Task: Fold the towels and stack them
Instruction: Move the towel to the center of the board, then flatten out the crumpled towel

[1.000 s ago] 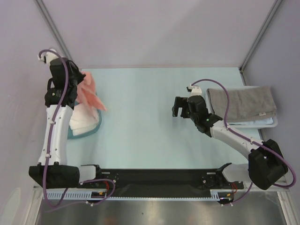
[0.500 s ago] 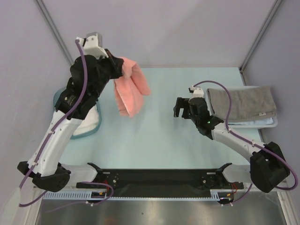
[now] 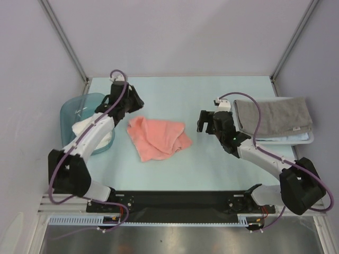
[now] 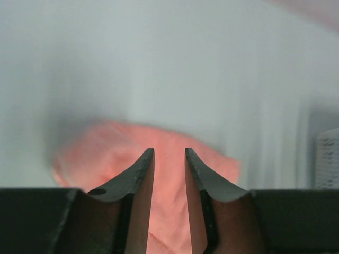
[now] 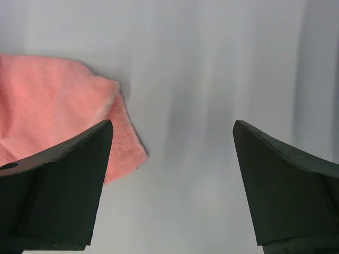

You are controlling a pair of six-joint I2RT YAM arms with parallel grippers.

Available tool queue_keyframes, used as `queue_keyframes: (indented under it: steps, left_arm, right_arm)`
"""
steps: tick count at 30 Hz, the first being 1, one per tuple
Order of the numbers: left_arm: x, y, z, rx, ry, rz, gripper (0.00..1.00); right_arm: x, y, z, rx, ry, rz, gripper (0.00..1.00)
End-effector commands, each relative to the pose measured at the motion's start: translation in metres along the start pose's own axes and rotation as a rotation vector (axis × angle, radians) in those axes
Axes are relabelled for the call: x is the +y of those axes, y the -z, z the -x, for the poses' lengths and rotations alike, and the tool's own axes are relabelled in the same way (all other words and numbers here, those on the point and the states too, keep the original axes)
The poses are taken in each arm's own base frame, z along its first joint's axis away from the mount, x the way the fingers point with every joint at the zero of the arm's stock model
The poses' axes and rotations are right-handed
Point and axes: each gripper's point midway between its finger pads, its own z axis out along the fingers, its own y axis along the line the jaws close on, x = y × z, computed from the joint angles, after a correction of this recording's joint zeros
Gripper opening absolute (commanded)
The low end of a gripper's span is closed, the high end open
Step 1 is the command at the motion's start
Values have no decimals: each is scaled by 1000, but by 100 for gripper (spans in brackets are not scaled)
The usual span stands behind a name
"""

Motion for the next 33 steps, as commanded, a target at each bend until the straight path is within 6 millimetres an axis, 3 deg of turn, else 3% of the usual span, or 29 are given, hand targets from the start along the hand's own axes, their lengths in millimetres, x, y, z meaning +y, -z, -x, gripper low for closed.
queue_keyframes:
  steps: [1,4,5,7,8,10,11,12,15,18,24,33]
  left_arm:
    - [-13,-13,-9,30,55,-100,37]
    - [-6,-1,-8,5,74,-73,38]
    - [5,2,-15,15,78,-22,38]
    - [6,19,-18,-3,107,-19,38]
    - [16,20,-38,26,111,3,37]
    - [16,37,-47,3,140,4,37]
    - [26,39,-68,36,144,31,35]
    - [31,42,-76,33,164,57,35]
    - [38,56,-114,73,140,101,34]
    - [46,70,-150,95,174,143,35]
    - [86,74,-206,187,285,296,32]
    - [102,69,-229,218,326,353,37]
  right_arm:
    - [4,-12,-5,4,-1,13,100]
    - [12,-17,-17,59,-14,40,99]
    - [16,-17,-25,94,-22,44,97]
    - [19,-20,-37,127,-2,43,95]
    - [20,-21,-44,140,7,38,95]
    - [22,-27,-54,171,12,40,89]
    - [23,-29,-58,186,11,43,86]
    - [26,-31,-61,201,3,57,79]
    - [33,-37,-75,244,1,77,72]
    - [35,-40,-88,275,6,75,67]
    - [44,-42,-105,316,-4,100,64]
    - [58,-40,-125,353,5,113,63]
